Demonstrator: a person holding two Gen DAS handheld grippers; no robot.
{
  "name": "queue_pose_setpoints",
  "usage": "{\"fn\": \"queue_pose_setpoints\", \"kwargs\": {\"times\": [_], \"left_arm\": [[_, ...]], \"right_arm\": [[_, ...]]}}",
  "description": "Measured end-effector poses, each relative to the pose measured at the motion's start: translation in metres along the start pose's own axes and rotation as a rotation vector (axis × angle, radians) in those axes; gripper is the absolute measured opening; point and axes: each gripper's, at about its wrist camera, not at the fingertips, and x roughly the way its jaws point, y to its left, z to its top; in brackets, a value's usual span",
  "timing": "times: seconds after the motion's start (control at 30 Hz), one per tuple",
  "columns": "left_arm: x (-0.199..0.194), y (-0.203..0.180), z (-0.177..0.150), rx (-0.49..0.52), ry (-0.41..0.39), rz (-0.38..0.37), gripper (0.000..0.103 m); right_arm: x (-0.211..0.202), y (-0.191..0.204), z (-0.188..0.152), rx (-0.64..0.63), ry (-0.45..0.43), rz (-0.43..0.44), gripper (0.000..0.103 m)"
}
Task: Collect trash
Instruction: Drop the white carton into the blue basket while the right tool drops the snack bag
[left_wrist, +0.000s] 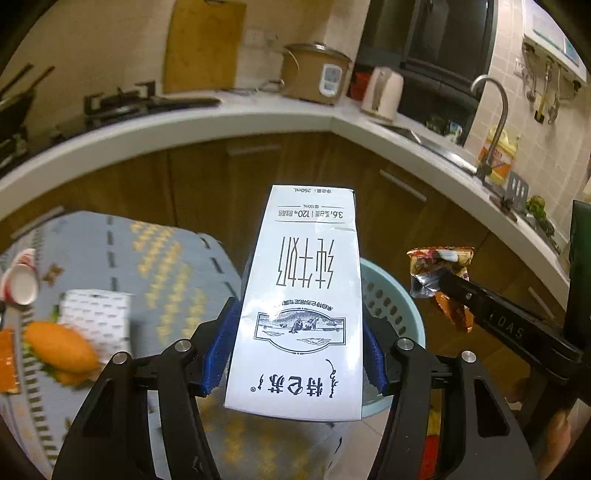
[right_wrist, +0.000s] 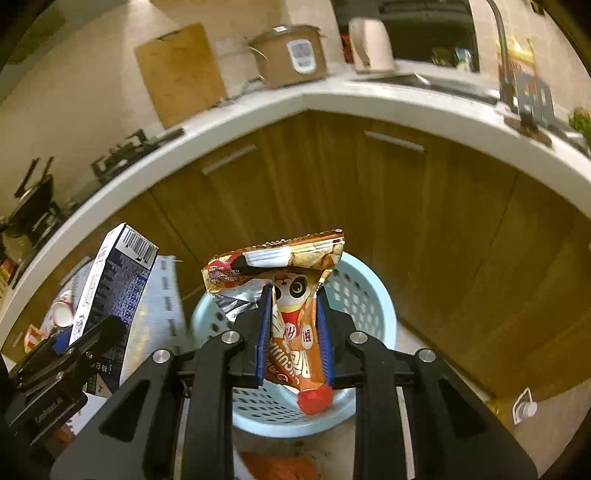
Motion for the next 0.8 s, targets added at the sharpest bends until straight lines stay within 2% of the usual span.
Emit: {"fn": "queue_pose_setpoints", "kwargs": {"times": [0.23, 0.37, 0.43, 0.5, 0.7, 0.8], "left_arm": [[0.04, -0.008, -0.008, 0.012, 0.063, -0.032, 0.057], [0.05, -0.005, -0.01, 0.009, 0.077, -0.033, 0.058], [0.051, -0.004, -0.01, 0.002, 0.076, -0.031, 0.058], [0.052, -0.003, -0.01, -0.001, 0.078, -0.025, 0.064], [0.046, -0.001, -0.008, -0.001, 0.061, -0.013, 0.068], [0.04, 0.001, -0.007, -0.011, 0.046, -0.018, 0.068]], "right_arm": [[0.035, -0.022, -0.009, 0.048, 0.084, -0.003, 0.023], [0.051, -0.021, -0.011, 0.046, 0.115, -0.005, 0.024], [0.056, -0.021, -0.012, 0.052, 0.126, -0.008, 0.032], [0.061, -0.022, -0.012, 0.057, 0.134, -0.009, 0.049], [0.063, -0.018, -0.015, 0.046, 0.148, -0.014, 0.053], [0.061, -0.016, -0.015, 0.034, 0.152, -0.001, 0.06]]}}
